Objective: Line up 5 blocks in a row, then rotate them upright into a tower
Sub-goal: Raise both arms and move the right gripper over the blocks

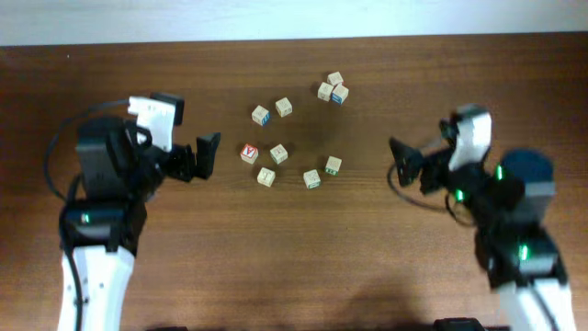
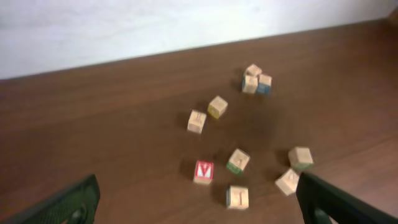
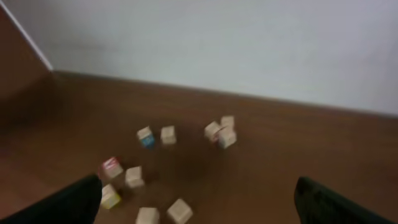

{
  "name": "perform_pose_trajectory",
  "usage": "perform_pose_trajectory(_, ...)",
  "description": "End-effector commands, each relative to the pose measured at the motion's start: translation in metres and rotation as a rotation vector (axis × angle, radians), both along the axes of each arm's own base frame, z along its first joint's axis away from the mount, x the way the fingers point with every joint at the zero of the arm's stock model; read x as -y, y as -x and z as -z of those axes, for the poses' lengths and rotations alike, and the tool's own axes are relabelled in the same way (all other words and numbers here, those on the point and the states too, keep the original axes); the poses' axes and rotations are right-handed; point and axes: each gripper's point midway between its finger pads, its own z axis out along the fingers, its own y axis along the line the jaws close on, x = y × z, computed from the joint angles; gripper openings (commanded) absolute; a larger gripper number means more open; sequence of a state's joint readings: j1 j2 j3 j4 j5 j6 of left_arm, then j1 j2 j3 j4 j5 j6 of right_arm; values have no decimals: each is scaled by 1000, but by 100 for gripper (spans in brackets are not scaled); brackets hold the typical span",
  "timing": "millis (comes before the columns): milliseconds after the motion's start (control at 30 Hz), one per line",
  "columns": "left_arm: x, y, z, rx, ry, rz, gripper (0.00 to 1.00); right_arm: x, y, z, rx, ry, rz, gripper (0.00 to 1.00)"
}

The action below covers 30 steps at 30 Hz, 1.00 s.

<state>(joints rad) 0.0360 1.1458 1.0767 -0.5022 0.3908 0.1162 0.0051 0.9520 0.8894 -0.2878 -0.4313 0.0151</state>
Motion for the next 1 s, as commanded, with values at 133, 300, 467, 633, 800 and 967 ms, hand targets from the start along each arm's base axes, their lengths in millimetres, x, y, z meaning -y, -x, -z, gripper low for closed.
perform_pose_trajectory(133, 4, -33, -38, -41, -1, 53, 99, -39, -57, 12, -298, -58, -167, 98)
perform_pose_trajectory(300, 11, -54, -28, -97, -2, 76, 99, -77, -80, 47, -488, -42, -246, 98)
perform_pose_trajectory(467, 23, -71, 18, -228, -23, 90, 99, -96, -87, 102, -654, 4, -256, 98)
perform_pose_trajectory(633, 31, -79, 78, -384, -81, 82, 99, -97, -78, 164, -832, 99, -214, 98)
perform_pose_trajectory(800, 37, -80, 108, -464, -86, 96, 99, -109, -79, 185, -906, 33, -229, 98)
perform_pose_trajectory(967, 37, -79, 113, -481, -88, 96, 99, -93, -88, 197, -957, 23, -39, 76)
